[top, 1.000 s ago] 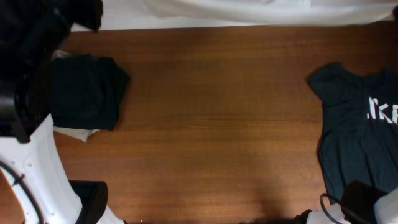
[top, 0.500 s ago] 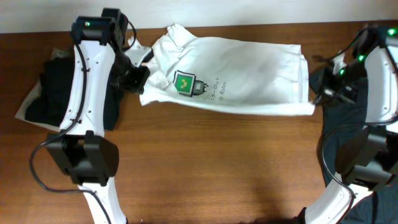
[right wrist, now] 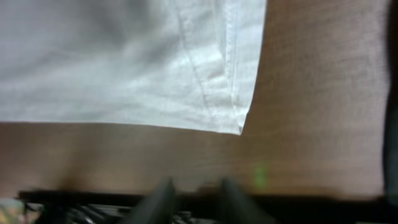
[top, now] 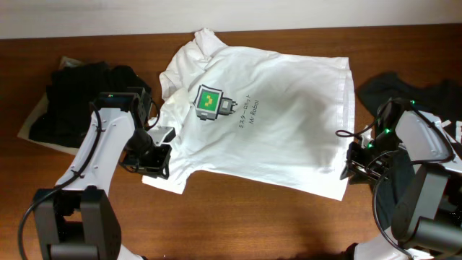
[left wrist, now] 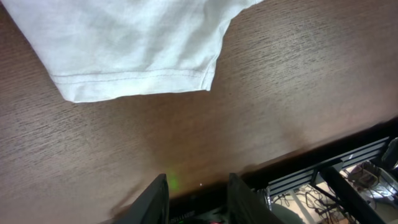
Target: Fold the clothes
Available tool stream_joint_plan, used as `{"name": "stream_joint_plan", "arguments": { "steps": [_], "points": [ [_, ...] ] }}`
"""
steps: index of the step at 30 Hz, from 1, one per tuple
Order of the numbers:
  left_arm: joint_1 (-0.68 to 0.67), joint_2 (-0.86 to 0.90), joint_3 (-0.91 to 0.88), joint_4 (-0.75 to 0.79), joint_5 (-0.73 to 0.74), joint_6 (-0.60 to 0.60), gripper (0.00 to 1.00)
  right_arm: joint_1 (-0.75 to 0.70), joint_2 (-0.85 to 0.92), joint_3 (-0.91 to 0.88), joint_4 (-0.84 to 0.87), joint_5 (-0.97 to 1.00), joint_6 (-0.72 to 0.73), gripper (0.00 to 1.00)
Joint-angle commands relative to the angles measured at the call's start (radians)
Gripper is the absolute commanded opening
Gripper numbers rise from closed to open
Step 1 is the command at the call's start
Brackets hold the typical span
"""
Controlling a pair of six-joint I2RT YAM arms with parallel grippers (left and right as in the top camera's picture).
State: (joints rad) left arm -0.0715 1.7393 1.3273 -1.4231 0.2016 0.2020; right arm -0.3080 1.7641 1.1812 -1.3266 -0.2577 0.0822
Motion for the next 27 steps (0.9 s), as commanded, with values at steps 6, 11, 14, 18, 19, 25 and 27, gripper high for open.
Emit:
{"name": "stream_joint_plan", "arguments": {
  "steps": [6,11,14,18,19,25,27],
  "points": [
    [0.024,0.046,0.041,0.378,-0.099,-0.011,0.58,-0.053,-0.005,-0.008,0.246,-0.018,0.031,0.59],
    [0.075,0.248,0.040,0.473,-0.119,-0.052,0.57,-0.053,-0.005,-0.139,0.349,-0.019,0.077,0.50],
    [0.074,0.317,0.040,0.477,-0.117,-0.052,0.56,-0.053,-0.005,-0.174,0.356,-0.018,0.085,0.46],
    [0.075,0.378,0.031,0.448,-0.120,-0.053,0.05,-0.053,-0.005,-0.238,0.390,0.032,0.144,0.30],
    [0.075,0.382,0.031,0.412,-0.120,-0.072,0.00,-0.053,-0.005,-0.243,0.393,0.039,0.160,0.23],
    [0.112,0.327,0.050,0.141,-0.113,-0.146,0.01,-0.114,-0.005,-0.212,0.338,0.158,0.245,0.04],
    [0.114,0.288,0.050,0.065,-0.113,-0.146,0.01,-0.134,-0.005,-0.194,0.309,0.158,0.233,0.04]
  ]
}}
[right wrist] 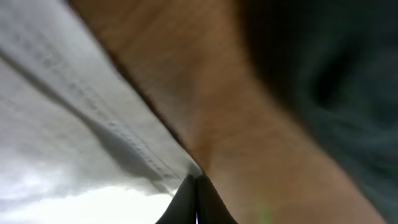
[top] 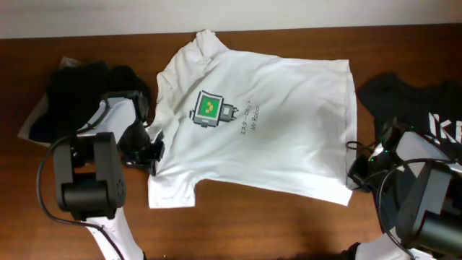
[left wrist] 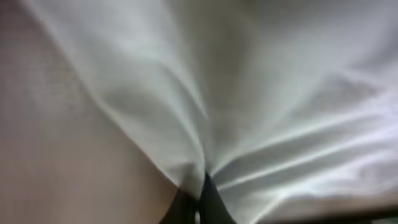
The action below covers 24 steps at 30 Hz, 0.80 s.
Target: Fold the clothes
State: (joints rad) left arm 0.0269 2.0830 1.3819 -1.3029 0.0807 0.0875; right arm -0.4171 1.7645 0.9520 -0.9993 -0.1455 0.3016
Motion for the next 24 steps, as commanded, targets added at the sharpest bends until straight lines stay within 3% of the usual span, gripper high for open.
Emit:
{"name": "stream_joint_plan", "arguments": {
  "steps": [1,3,6,8,9,10,11,12,15,17,19,21,23,24],
  "points": [
    [0.016,-0.071,-0.005,-0.077,0.008,-0.031,0.01,-0.029,-0.005,0.042,-0.024,0.045,0.011,0.04],
    [0.016,-0.098,-0.005,-0.120,0.007,-0.031,0.01,-0.031,-0.005,0.058,-0.029,0.045,0.010,0.04],
    [0.016,-0.103,-0.005,-0.169,0.008,-0.031,0.13,-0.031,-0.005,0.095,-0.033,0.006,-0.036,0.04],
    [0.016,-0.117,-0.005,-0.175,0.008,-0.031,0.15,-0.031,-0.005,0.135,-0.011,-0.183,-0.192,0.06],
    [0.016,-0.131,-0.005,-0.175,0.008,-0.031,0.19,-0.030,-0.005,0.152,0.011,-0.264,-0.245,0.13],
    [0.016,-0.150,-0.005,-0.175,0.007,-0.031,0.33,-0.026,-0.005,0.163,0.073,-0.342,-0.262,0.33],
    [0.016,-0.164,-0.005,-0.176,0.008,-0.031,0.38,-0.015,-0.005,0.163,0.131,-0.352,-0.261,0.45],
    [0.016,-0.175,-0.005,-0.176,0.007,-0.031,0.45,-0.002,-0.004,0.161,0.180,-0.340,-0.261,0.47],
    [0.016,-0.225,0.010,-0.175,0.000,-0.031,0.46,0.079,0.019,0.148,0.308,-0.279,-0.262,0.38],
    [0.016,-0.283,0.074,-0.156,0.000,-0.031,0.46,0.134,0.060,0.148,0.367,-0.175,-0.234,0.37],
    [0.016,-0.349,0.125,-0.088,0.000,-0.031,0.47,0.156,0.097,0.148,0.402,-0.153,-0.230,0.25],
    [0.016,-0.406,0.129,0.023,0.002,-0.031,0.56,0.153,0.128,0.148,0.381,-0.033,-0.137,0.16],
    [0.016,-0.418,0.129,0.099,0.009,-0.031,0.61,0.152,0.166,0.147,0.354,0.010,-0.131,0.04],
    [0.015,-0.415,0.128,0.134,0.009,-0.031,0.63,0.149,0.192,0.148,0.338,0.056,-0.114,0.04]
  ]
}}
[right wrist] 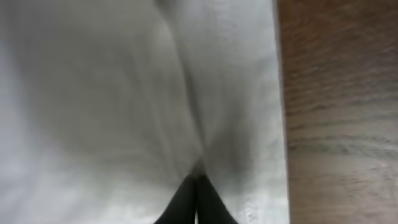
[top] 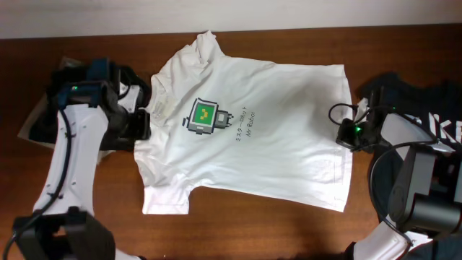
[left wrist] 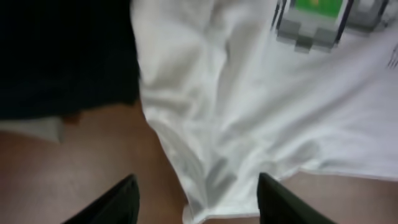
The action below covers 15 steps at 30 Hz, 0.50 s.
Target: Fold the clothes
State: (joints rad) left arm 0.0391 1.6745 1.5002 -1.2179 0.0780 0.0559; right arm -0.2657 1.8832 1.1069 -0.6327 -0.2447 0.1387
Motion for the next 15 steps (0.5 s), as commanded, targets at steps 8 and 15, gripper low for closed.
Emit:
{"name": "stream_joint_plan", "arguments": {
  "steps": [8,15],
  "points": [
    [0.002,0.113,0.006,0.178,0.039,0.017,0.64,-0.156,0.080,0.125,-0.260,0.283,0.193,0.04],
    [-0.011,0.402,0.006,0.221,0.053,0.029,0.27,-0.140,-0.019,0.400,-0.500,0.161,0.076,0.13]
  ]
}}
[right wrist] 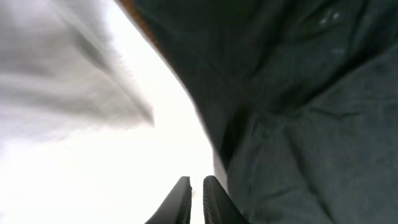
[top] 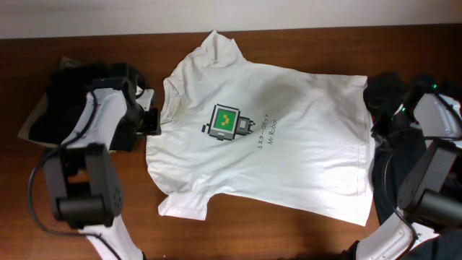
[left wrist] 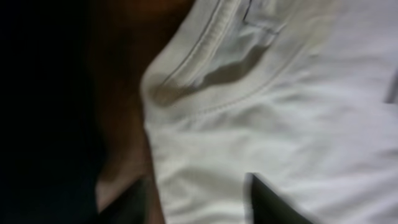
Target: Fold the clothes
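Observation:
A white T-shirt point(top: 289, 159) with a green robot print point(top: 229, 123) lies spread flat, print up, collar toward the left. My left gripper point(top: 150, 121) stands open at the shirt's left edge; in the left wrist view point(left wrist: 199, 208) its fingers straddle white cloth just below the collar point(left wrist: 205, 56). My right gripper point(top: 375, 133) is at the shirt's right hem. Its fingers point(right wrist: 180, 199) are pressed nearly together on white cloth point(right wrist: 93, 155), right beside dark fabric point(right wrist: 298, 112).
A pile of black clothes point(top: 72, 90) lies at the left, close behind my left arm. More black clothing point(top: 393, 90) lies at the right, touching the shirt's hem. Bare wooden table point(top: 253, 231) runs along the front.
The shirt now lies further right, its hem against the black clothing. My right gripper has moved right with the hem. My left gripper, still open, now sits by the collar.
Both grippers first stood open at the shirt's front corners, the shirt lying skewed. Then both were shut on its edges. Later the left was open beside the shirt while the right still held the hem. Now the shirt lies flatter and further right.

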Available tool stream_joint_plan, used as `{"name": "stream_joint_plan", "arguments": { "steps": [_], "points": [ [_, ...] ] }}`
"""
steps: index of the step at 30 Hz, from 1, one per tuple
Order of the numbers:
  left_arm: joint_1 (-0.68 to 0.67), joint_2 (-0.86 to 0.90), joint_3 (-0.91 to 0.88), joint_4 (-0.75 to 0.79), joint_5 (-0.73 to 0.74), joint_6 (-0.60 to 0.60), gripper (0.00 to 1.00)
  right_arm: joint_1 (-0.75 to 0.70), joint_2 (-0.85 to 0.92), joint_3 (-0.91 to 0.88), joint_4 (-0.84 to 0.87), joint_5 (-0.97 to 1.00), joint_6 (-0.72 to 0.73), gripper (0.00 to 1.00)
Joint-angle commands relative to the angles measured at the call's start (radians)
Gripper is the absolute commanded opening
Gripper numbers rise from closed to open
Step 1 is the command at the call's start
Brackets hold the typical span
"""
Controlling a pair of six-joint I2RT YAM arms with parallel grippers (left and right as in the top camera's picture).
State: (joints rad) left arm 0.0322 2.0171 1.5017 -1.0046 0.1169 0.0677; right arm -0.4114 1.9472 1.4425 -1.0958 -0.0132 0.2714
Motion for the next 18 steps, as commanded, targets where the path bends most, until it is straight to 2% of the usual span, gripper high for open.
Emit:
{"name": "stream_joint_plan", "arguments": {
  "steps": [1,2,4,7,10,11,15,17,18],
  "points": [
    [-0.003,0.082,0.005,0.021,-0.007,0.029,0.14,0.005,-0.111,0.076,-0.048,-0.098,-0.069,0.13],
    [-0.003,0.097,0.005,0.048,-0.082,0.031,0.03,0.006,-0.171,0.084,-0.058,-0.142,-0.084,0.13],
    [0.004,0.100,0.005,0.113,-0.167,0.031,0.01,0.005,-0.270,0.084,-0.074,-0.168,-0.085,0.14],
    [0.035,0.099,0.073,0.115,-0.158,0.031,0.00,0.005,-0.404,0.084,-0.106,-0.184,-0.084,0.21],
    [0.040,0.098,0.307,-0.122,-0.143,0.031,0.07,0.005,-0.490,0.084,-0.209,-0.204,-0.076,0.25],
    [0.038,0.098,0.406,-0.246,-0.089,0.031,0.10,0.005,-0.494,0.084,-0.254,-0.205,-0.074,0.29],
    [0.036,0.095,0.645,-0.587,-0.056,0.035,0.03,0.005,-0.531,0.084,-0.314,-0.216,-0.069,0.29],
    [0.036,0.060,0.689,-0.684,-0.048,0.035,0.03,0.005,-0.600,0.084,-0.343,-0.214,-0.060,0.31],
    [0.036,0.024,0.679,-0.684,-0.015,0.036,0.03,0.005,-0.633,0.084,-0.358,-0.212,-0.049,0.33]
  ]
}}
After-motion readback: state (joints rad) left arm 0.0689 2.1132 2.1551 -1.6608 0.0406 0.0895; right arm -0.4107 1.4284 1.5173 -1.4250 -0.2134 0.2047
